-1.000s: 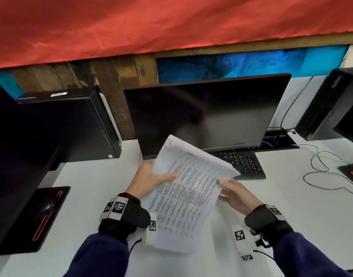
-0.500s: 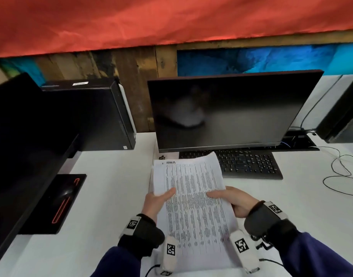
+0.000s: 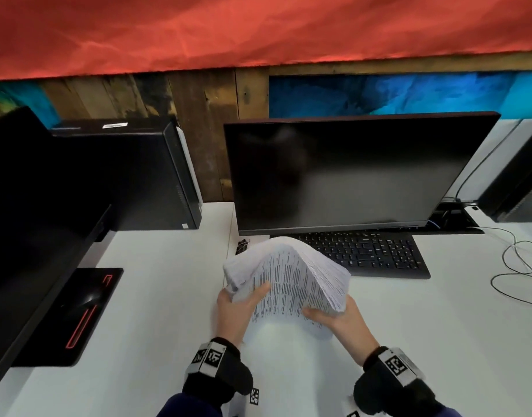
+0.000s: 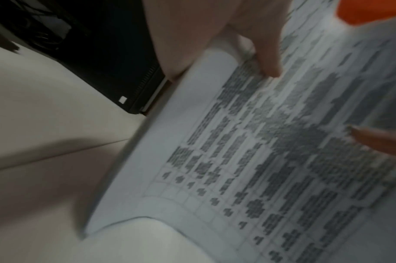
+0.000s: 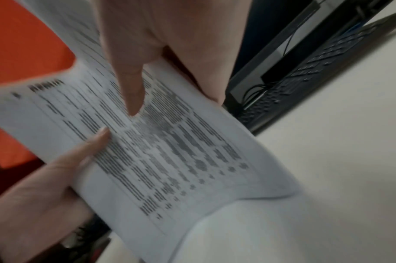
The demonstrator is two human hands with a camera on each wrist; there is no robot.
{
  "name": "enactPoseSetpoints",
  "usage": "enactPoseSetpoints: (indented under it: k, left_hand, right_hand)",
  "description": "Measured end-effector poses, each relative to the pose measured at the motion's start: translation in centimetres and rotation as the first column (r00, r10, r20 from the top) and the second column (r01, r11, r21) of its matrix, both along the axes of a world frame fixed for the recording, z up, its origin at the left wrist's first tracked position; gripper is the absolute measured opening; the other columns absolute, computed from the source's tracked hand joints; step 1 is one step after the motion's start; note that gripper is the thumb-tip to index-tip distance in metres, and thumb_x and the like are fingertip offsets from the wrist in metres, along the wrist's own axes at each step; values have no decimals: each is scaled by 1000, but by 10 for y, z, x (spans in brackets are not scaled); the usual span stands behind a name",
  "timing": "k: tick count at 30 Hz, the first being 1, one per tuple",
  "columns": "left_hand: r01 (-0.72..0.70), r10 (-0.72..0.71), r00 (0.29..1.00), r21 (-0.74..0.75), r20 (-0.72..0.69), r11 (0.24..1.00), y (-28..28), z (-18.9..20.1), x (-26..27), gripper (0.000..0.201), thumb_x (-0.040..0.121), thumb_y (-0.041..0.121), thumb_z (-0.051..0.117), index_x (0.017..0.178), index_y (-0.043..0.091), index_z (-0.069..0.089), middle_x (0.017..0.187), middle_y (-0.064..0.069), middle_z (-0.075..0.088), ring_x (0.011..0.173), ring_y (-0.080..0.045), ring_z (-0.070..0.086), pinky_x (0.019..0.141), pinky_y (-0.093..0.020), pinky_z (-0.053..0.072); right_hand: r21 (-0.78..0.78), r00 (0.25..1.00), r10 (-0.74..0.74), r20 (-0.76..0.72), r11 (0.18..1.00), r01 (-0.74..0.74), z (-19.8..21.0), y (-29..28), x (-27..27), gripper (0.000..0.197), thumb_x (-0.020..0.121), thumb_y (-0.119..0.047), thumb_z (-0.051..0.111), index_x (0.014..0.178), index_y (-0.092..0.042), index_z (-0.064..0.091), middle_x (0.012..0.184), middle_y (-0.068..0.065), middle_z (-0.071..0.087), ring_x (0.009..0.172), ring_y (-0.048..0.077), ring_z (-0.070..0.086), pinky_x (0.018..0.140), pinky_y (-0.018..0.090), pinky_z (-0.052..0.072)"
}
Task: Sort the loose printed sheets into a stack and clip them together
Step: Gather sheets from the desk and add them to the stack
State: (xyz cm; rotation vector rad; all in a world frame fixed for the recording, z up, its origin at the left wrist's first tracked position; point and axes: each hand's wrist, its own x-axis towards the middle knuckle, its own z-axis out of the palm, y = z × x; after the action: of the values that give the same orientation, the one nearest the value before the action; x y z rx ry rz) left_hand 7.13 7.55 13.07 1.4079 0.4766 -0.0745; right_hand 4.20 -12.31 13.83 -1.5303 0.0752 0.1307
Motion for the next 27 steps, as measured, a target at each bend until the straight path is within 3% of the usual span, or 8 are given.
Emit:
enactPoseSetpoints:
  k: [5, 8, 10, 15, 20, 24, 26, 27]
  left_hand:
    - [137, -137, 991, 14, 6, 991, 11, -9, 6, 48, 61, 20, 89, 104, 14, 71, 101, -4, 75, 100, -24, 70, 94, -51, 51]
    - [150, -149, 988, 33, -28, 988, 12, -17, 8, 61, 45, 36, 93, 100, 18, 71, 98, -1, 76, 98, -22, 70, 95, -50, 51]
    - [148, -146, 989, 44, -37, 988, 15, -20, 8, 46, 54, 28, 91, 94, 21, 71, 95, 1, 76, 97, -21, 70, 95, -48, 51]
    - [258, -250, 965, 115, -79, 959, 30, -23, -6, 42, 61, 34, 88, 97, 27, 69, 93, 11, 75, 95, -10, 70, 93, -35, 52]
    - [297, -270, 935, 90, -232, 951, 42, -33, -31, 28, 73, 26, 80, 88, 30, 56, 84, 14, 61, 83, -3, 60, 101, -34, 42]
    - [330, -270, 886, 104, -377, 938, 58, -63, -40, 34, 69, 38, 81, 91, 22, 63, 115, -2, 66, 99, -15, 62, 98, -33, 44]
    - [301, -249, 888, 81, -387, 950, 64, -73, -42, 21, 71, 28, 82, 83, 24, 64, 98, 2, 72, 78, -4, 62, 93, -28, 47]
    - [277, -223, 889, 82, -401, 957, 68, -77, -41, 20, 70, 24, 83, 80, 23, 65, 84, 7, 72, 73, -2, 62, 93, -30, 49]
  right_hand:
    - [14, 999, 9, -53, 1000, -8, -12, -1, 4, 54, 73, 5, 76, 117, -21, 59, 111, -5, 72, 103, 9, 67, 78, 14, 52]
    - [8, 998, 35, -44, 999, -35, -14, -1, 7, 52, 72, -3, 78, 115, -27, 60, 111, -7, 72, 102, 6, 67, 79, 18, 53]
    - [2, 998, 16, -55, 1000, -15, -14, 0, 9, 44, 76, -6, 76, 113, -26, 62, 109, -7, 72, 101, 6, 68, 83, 20, 53]
    - [-58, 984, 28, -174, 998, -38, -10, -4, 21, 22, 82, -15, 72, 103, -8, 70, 96, 11, 75, 90, 27, 72, 85, 45, 57]
    - [-40, 919, 87, -385, 993, -110, -38, 14, 23, 28, 78, -8, 75, 104, -1, 67, 93, 18, 75, 86, 35, 72, 82, 49, 57]
    - [-54, 834, 134, -536, 980, -192, -68, 28, 27, 50, 59, -15, 88, 103, 0, 70, 93, 16, 75, 89, 32, 72, 91, 49, 54]
    - [-53, 804, 164, -572, 970, -236, -79, 32, 30, 69, 40, -24, 93, 102, -2, 71, 94, 14, 76, 91, 31, 72, 92, 46, 53]
    - [-54, 794, 166, -585, 969, -242, -81, 35, 31, 66, 43, -22, 92, 102, -1, 71, 94, 14, 76, 91, 32, 72, 92, 47, 53]
